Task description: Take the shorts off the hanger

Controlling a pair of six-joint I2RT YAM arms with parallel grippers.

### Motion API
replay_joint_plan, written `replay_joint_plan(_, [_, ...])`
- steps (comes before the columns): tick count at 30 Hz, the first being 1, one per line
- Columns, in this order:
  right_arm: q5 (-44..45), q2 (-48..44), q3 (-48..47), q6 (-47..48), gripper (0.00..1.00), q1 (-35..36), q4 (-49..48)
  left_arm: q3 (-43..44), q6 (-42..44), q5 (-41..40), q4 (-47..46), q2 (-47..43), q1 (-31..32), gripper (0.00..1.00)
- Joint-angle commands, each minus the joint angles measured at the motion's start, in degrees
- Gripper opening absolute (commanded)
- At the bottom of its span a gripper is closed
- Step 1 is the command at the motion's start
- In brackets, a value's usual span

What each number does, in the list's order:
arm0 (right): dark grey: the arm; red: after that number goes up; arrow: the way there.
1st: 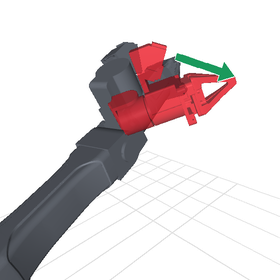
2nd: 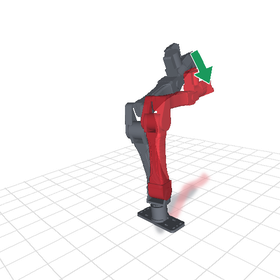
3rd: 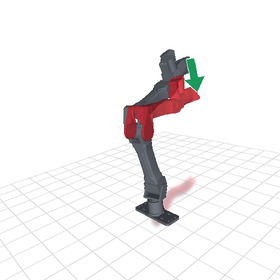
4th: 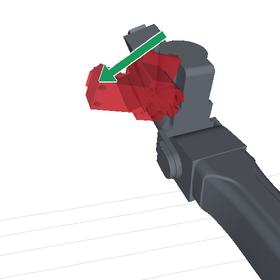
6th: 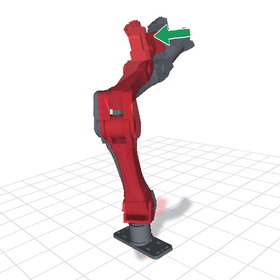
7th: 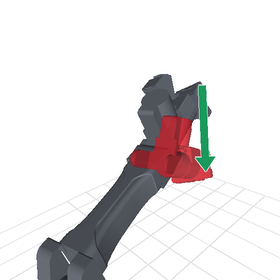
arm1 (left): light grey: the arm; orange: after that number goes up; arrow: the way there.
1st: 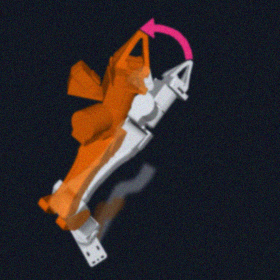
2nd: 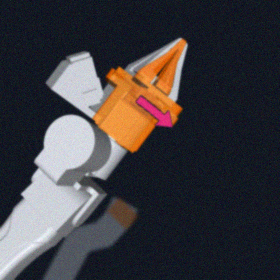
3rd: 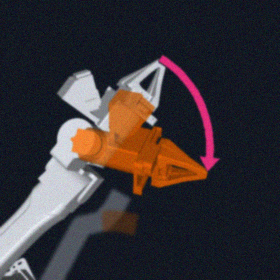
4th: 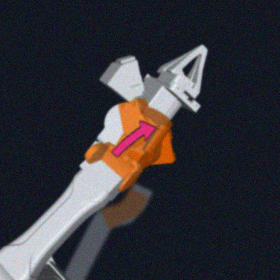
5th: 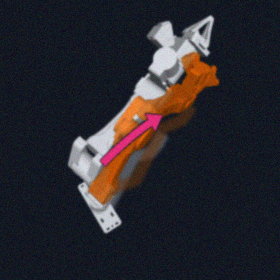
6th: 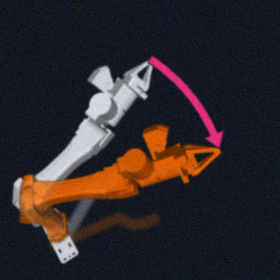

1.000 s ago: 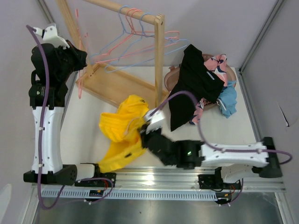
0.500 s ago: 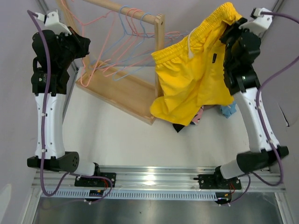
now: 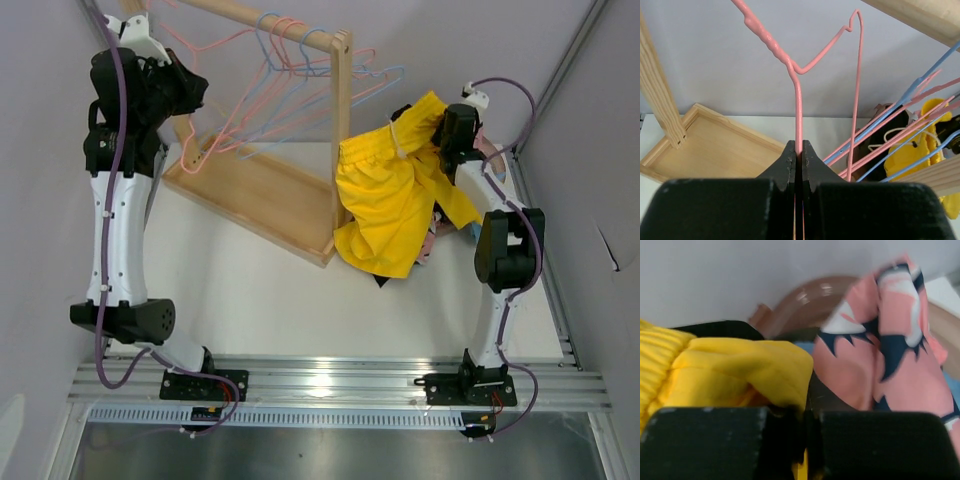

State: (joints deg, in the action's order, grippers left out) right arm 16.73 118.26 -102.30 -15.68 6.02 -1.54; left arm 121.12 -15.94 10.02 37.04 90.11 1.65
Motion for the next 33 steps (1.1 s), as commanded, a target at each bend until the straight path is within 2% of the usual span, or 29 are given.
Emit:
replay_joint_plan(1, [4.6, -6.1, 6.1, -3.9, 0.49, -1.1, -5.3, 5.1, 3.2, 1.8, -1.0, 0.7, -0.4, 0.01])
replay_joint_plan(3, [5.9, -9.4, 9.2, -7.5, 0.97, -1.0, -4.3, 5.1, 3.6, 3.9, -1.6, 1.0, -0.3, 0.02])
replay_joint_plan(4, [6.3, -10.6, 12.4, -8.6, 1.00, -0.9, -3.7, 5.2, 4.0, 6.3, -1.9, 1.5, -0.2, 0.02])
replay_joint_plan(7, [5.4, -16.2, 18.2, -10.5, 1.00, 0.0, -4.0, 7.4, 5.8, 9.2, -2.7, 3.5, -0.2, 0.03])
replay_joint_plan(11, [3.9, -24.5, 32.9, -12.4, 0.99, 0.8, -7.7, 16.2, 8.9, 13.3, -1.4, 9.1, 0.5, 0.03])
replay_joint_plan(15, [2.4, -32.4, 43.4, -15.2, 0.99, 0.9, -9.9, 19.1, 13.0, 12.7, 1.8, 13.0, 2.7, 0.03])
replay_joint_plan(18, [2.0, -37.5, 48.4, -16.0, 0.99, 0.9, -10.6, 17.1, 14.5, 12.1, 1.7, 13.8, 4.9, 0.03])
replay_joint_plan(24, [1.5, -43.9, 51.4, -15.8, 0.99, 0.9, -9.0, 17.9, 17.5, 5.6, 6.1, 16.0, 9.1, 0.04])
replay_joint_plan(26, [1.4, -45.2, 51.5, -15.6, 0.99, 1.0, -8.3, 16.1, 17.6, 3.4, 6.6, 15.2, 10.0, 0.08])
replay_joint_plan(27, [1.3, -45.7, 51.6, -15.4, 1.00, 1.1, -7.9, 15.4, 17.5, 1.6, 6.7, 13.6, 10.2, 0.11])
replay_joint_plan(28, [1.2, -46.3, 51.6, -15.3, 0.99, 1.4, -7.2, 13.9, 17.4, 0.5, 6.6, 12.7, 10.3, 0.25])
replay_joint_plan(30, [1.3, -48.0, 51.7, -15.0, 1.00, 2.1, -6.4, 11.9, 16.8, -3.0, 6.3, 9.4, 10.3, 0.45])
replay_joint_plan(31, [1.3, -48.6, 51.7, -14.7, 0.99, 2.5, -5.5, 10.6, 16.4, -4.9, 6.1, 8.3, 10.3, 0.68])
replay_joint_plan(33, [2.2, -51.1, 51.7, -14.0, 0.99, 3.9, -4.2, 9.7, 16.4, -10.3, 6.6, 6.1, 10.3, 0.78])
